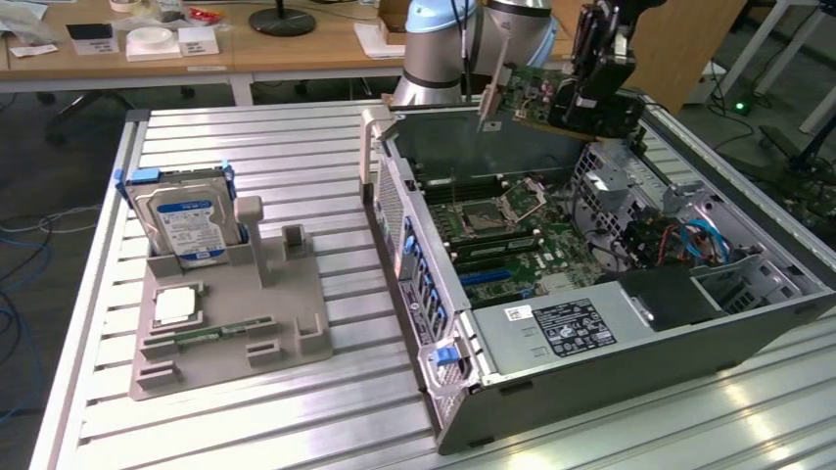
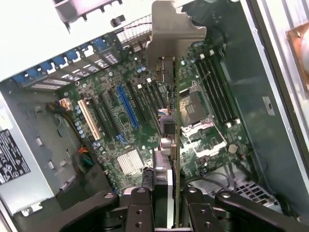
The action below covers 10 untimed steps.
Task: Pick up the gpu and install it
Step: 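Insert the gpu into the slot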
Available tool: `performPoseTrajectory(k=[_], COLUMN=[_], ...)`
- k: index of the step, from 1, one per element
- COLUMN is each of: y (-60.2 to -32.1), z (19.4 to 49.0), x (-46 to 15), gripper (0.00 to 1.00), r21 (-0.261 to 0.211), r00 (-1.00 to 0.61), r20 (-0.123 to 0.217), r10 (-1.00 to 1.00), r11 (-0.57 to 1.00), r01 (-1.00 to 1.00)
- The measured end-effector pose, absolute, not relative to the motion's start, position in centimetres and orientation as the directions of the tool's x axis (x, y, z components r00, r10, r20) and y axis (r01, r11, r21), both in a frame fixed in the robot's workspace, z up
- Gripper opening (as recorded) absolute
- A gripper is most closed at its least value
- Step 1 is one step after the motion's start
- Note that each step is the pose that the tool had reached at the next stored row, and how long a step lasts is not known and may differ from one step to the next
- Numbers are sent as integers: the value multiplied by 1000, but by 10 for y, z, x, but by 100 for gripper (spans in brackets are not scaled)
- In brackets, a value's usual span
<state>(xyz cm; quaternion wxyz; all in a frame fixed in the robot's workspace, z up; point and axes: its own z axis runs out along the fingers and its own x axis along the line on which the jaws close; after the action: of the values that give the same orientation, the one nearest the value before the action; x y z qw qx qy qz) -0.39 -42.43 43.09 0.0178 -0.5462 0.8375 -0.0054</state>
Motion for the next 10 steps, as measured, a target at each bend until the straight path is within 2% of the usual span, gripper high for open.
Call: performPoseTrajectory(k=[10], y=[-424], z=[431], x=[-4], gripper=[28], r21=[-28], r00=[-255], r20=[-24], r10=[-967], r11=[255], r01=[-966])
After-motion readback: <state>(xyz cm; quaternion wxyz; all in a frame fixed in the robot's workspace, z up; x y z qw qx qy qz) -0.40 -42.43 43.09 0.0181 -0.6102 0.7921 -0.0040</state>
